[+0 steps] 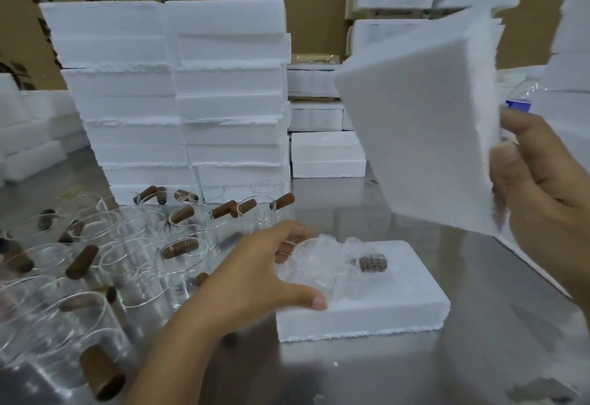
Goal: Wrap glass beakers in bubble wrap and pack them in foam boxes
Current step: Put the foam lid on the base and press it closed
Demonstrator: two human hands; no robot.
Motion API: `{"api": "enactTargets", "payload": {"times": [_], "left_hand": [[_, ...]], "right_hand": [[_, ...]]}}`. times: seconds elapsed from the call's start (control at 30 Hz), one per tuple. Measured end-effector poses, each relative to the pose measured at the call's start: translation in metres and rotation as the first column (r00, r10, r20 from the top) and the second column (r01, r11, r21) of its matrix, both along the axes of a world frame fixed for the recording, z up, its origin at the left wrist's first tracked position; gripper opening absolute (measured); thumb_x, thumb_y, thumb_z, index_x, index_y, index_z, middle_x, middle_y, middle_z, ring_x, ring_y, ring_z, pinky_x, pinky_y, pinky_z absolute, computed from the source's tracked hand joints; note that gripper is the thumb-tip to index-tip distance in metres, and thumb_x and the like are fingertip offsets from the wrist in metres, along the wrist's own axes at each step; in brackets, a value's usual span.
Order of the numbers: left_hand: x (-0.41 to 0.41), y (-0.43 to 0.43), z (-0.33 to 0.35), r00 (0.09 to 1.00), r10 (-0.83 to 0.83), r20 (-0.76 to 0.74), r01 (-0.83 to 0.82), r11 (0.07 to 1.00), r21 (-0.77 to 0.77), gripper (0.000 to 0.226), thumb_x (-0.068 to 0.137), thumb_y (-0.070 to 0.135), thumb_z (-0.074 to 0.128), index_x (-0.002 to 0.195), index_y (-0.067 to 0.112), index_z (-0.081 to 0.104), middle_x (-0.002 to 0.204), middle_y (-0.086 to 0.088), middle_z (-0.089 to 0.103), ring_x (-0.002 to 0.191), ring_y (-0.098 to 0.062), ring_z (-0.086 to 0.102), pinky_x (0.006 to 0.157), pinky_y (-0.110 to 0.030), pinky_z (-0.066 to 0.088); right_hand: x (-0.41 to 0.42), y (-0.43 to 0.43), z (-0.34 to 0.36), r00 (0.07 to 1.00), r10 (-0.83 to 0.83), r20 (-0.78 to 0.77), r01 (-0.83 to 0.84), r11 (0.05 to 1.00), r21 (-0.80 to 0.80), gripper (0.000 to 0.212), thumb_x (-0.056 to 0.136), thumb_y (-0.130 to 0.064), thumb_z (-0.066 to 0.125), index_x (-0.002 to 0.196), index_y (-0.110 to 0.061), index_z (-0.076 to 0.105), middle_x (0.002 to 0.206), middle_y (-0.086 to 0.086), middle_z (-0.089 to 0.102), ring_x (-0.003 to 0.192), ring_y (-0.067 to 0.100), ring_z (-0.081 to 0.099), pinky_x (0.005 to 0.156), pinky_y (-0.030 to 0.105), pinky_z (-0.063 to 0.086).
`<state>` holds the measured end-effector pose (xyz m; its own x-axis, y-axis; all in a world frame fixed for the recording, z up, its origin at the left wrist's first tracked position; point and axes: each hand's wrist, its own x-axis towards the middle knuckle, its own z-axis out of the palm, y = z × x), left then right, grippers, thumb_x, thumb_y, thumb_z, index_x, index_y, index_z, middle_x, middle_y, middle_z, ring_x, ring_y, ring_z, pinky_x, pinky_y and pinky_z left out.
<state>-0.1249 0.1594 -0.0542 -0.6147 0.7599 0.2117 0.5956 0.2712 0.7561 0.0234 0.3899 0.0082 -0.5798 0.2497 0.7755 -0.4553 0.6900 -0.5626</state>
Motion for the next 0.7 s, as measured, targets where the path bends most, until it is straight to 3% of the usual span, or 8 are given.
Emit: {"api": "enactTargets", "payload": {"times": [0.1,0.17,0.23,0.33,0.43,0.53,0.6,0.7], "left_hand": [[0.003,0.002,-0.003,1.0,-0.009,-0.01,0.009,1.0,0.008,0.074,0.043,0.051,0.087,0.107,0.054,0.05,0.11,0.038,0.054,0.104,0.017,0.049,0.088,-0.002,0.039],[0.003,0.003,-0.005,0.999,0.027,-0.027,-0.026,0.999,0.022,0.078,0.039,0.06,0.083,0.109,0.056,0.048,0.113,0.033,0.052,0.104,0.013,0.049,0.089,-0.009,0.043],[0.006,0.003,-0.005,0.993,0.062,-0.103,-0.058,0.997,0.047,0.076,0.036,0.068,0.076,0.104,0.065,0.043,0.11,0.035,0.048,0.102,0.013,0.047,0.083,-0.006,0.042],[0.013,0.003,0.002,0.998,0.013,-0.064,-0.006,0.994,0.112,0.066,0.039,0.062,0.077,0.098,0.067,0.047,0.105,0.041,0.052,0.101,0.018,0.048,0.08,-0.005,0.042],[0.014,0.002,0.007,0.992,-0.1,-0.075,0.111,0.982,0.15,0.069,0.052,0.046,0.08,0.111,0.062,0.047,0.114,0.038,0.054,0.106,0.014,0.053,0.084,-0.006,0.045],[0.009,-0.009,0.009,0.993,-0.084,0.078,0.08,0.995,0.054,0.103,0.041,0.048,0.087,0.128,0.058,0.033,0.125,0.036,0.047,0.116,0.012,0.045,0.101,-0.03,0.045],[0.006,-0.02,0.007,0.987,-0.092,0.132,0.098,0.994,-0.043,0.116,0.037,0.053,0.089,0.13,0.064,0.021,0.128,0.044,0.038,0.12,0.022,0.033,0.109,-0.025,0.03],[0.01,-0.031,0.011,0.974,-0.137,0.183,0.152,0.986,-0.072,0.125,0.038,0.053,0.09,0.128,0.073,0.006,0.13,0.052,0.028,0.125,0.025,0.024,0.107,-0.02,0.023]], "right_hand": [[-0.007,0.004,0.012,0.995,0.009,0.097,-0.01,1.0,0.007,0.044,0.086,-0.073,0.035,0.125,-0.055,0.045,0.084,-0.019,0.066,0.057,-0.001,0.059,0.05,0.012,0.048],[-0.014,0.008,0.024,0.961,0.107,0.255,-0.091,0.993,-0.075,0.058,0.077,-0.084,0.033,0.124,-0.055,0.048,0.108,-0.021,0.067,0.082,0.003,0.069,0.068,0.032,0.058],[-0.02,0.014,0.032,0.844,0.338,0.417,-0.296,0.941,-0.163,0.067,0.07,-0.088,0.036,0.123,-0.052,0.052,0.122,-0.016,0.063,0.103,0.011,0.066,0.075,0.041,0.058],[-0.029,0.016,0.041,0.568,0.478,0.67,-0.464,0.858,-0.22,0.062,0.071,-0.075,0.058,0.125,-0.045,0.055,0.13,-0.011,0.059,0.115,0.013,0.06,0.084,0.027,0.054],[-0.041,0.017,0.043,0.346,0.453,0.822,-0.469,0.842,-0.267,0.058,0.062,-0.064,0.076,0.107,-0.029,0.066,0.112,0.004,0.068,0.1,0.024,0.067,0.076,0.027,0.055],[-0.054,0.022,0.041,0.286,0.385,0.878,-0.396,0.881,-0.258,0.048,0.058,-0.052,0.079,0.089,-0.018,0.069,0.097,0.01,0.071,0.084,0.022,0.067,0.067,0.027,0.054],[-0.06,0.025,0.041,0.262,0.354,0.898,-0.375,0.895,-0.243,0.043,0.06,-0.048,0.076,0.088,-0.015,0.071,0.094,0.009,0.071,0.082,0.021,0.067,0.068,0.026,0.054],[-0.068,0.027,0.038,0.24,0.296,0.925,-0.335,0.919,-0.207,0.062,0.053,-0.061,0.08,0.092,-0.013,0.073,0.096,0.009,0.073,0.081,0.019,0.069,0.068,0.025,0.053]]}}
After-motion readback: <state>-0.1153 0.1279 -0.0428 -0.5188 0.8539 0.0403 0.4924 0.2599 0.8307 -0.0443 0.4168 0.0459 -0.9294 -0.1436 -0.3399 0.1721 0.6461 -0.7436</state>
